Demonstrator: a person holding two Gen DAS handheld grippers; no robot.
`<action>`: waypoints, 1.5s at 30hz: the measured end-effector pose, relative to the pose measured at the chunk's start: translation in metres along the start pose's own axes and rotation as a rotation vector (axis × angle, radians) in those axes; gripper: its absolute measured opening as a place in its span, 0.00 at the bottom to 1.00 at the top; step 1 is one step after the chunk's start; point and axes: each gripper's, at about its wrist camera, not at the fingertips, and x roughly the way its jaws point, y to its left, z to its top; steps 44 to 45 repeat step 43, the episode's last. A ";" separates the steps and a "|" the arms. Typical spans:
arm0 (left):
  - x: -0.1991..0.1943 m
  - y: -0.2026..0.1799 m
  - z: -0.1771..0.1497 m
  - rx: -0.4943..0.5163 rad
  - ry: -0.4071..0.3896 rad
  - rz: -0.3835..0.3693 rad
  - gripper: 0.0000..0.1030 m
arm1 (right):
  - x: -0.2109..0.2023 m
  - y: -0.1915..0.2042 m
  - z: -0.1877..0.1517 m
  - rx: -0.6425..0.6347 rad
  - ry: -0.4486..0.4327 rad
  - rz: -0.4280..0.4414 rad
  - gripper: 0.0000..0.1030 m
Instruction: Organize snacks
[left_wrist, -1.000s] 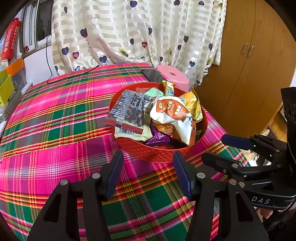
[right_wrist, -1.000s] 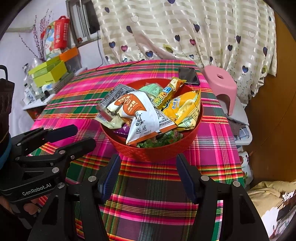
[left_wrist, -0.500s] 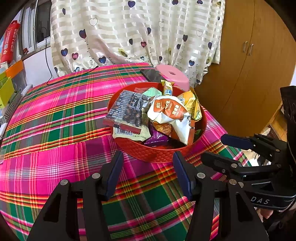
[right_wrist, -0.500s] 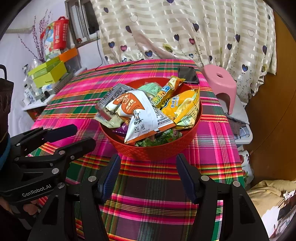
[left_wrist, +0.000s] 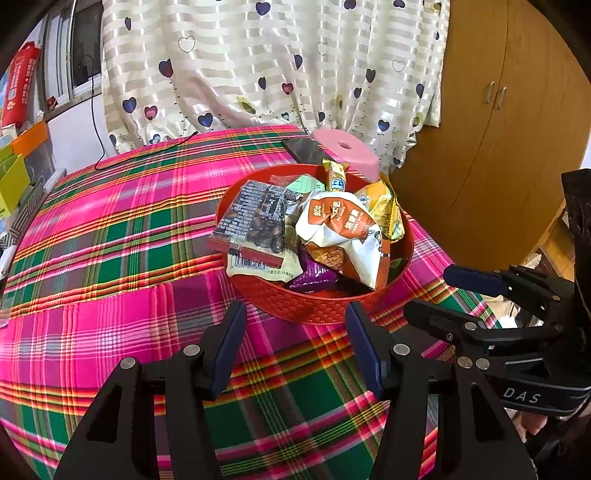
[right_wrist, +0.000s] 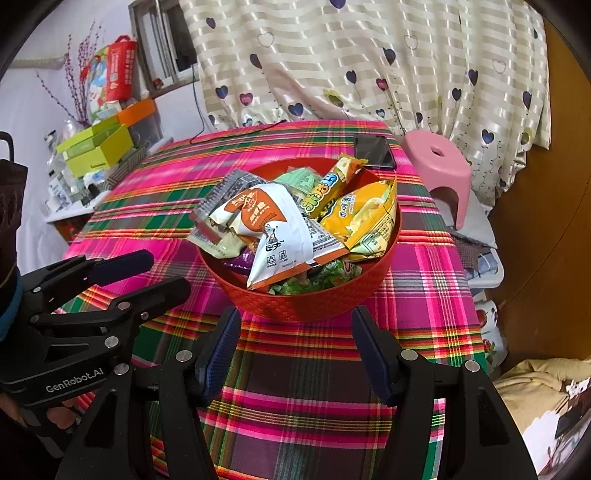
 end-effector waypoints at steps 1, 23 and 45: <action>0.000 0.000 0.000 0.000 0.000 0.000 0.55 | 0.000 0.000 0.000 0.002 0.001 -0.001 0.60; 0.000 -0.002 0.000 0.001 0.001 0.002 0.55 | -0.002 0.001 0.002 0.001 0.001 0.005 0.60; 0.001 -0.003 0.002 0.003 -0.006 -0.007 0.55 | -0.004 -0.004 0.005 0.014 -0.006 0.010 0.60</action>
